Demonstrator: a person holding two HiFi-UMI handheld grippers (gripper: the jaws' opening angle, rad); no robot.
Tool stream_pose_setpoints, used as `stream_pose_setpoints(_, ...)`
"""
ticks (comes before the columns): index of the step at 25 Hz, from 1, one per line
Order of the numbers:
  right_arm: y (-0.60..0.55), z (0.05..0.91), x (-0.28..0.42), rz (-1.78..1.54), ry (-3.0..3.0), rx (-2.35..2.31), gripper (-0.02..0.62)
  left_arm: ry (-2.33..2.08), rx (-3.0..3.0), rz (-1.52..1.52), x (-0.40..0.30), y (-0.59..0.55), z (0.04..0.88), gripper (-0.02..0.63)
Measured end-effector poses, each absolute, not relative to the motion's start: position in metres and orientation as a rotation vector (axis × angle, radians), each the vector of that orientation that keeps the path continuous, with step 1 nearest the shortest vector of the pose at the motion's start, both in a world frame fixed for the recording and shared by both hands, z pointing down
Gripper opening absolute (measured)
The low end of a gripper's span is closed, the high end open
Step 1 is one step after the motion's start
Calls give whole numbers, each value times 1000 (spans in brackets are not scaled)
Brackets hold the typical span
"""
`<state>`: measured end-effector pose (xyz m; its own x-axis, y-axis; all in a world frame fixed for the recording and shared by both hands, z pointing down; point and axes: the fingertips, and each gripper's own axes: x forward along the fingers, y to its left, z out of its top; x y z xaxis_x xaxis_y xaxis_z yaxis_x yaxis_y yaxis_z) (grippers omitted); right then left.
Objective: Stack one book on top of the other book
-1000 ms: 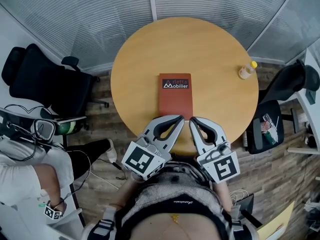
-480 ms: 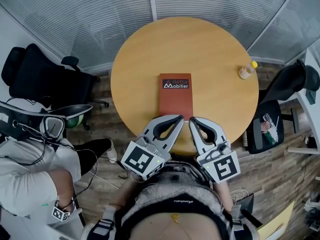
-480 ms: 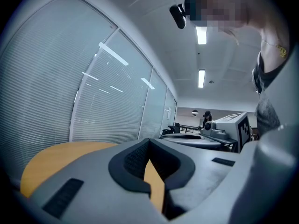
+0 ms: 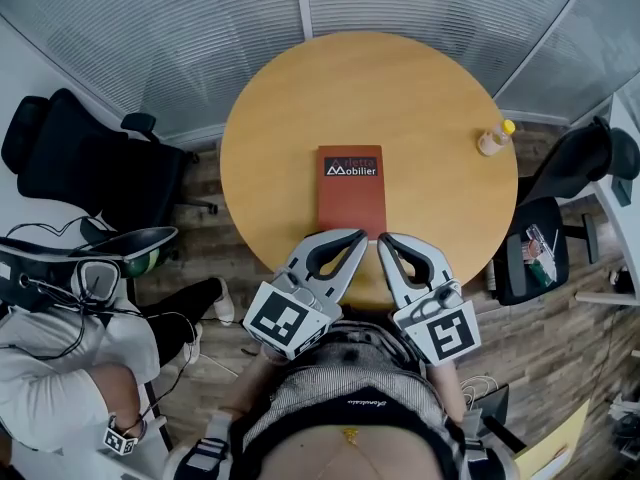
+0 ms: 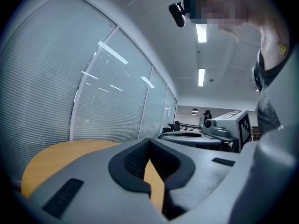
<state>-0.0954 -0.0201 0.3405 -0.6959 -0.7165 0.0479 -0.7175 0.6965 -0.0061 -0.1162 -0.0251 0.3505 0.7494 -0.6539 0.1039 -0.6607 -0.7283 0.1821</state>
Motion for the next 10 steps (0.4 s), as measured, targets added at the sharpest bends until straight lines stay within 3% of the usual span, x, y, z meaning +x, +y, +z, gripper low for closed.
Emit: stream_pose_setpoints(10, -23, 341, -93, 30, -2847, 1218, 21, -1043, 2744, 57, -115, -28, 354, 17)
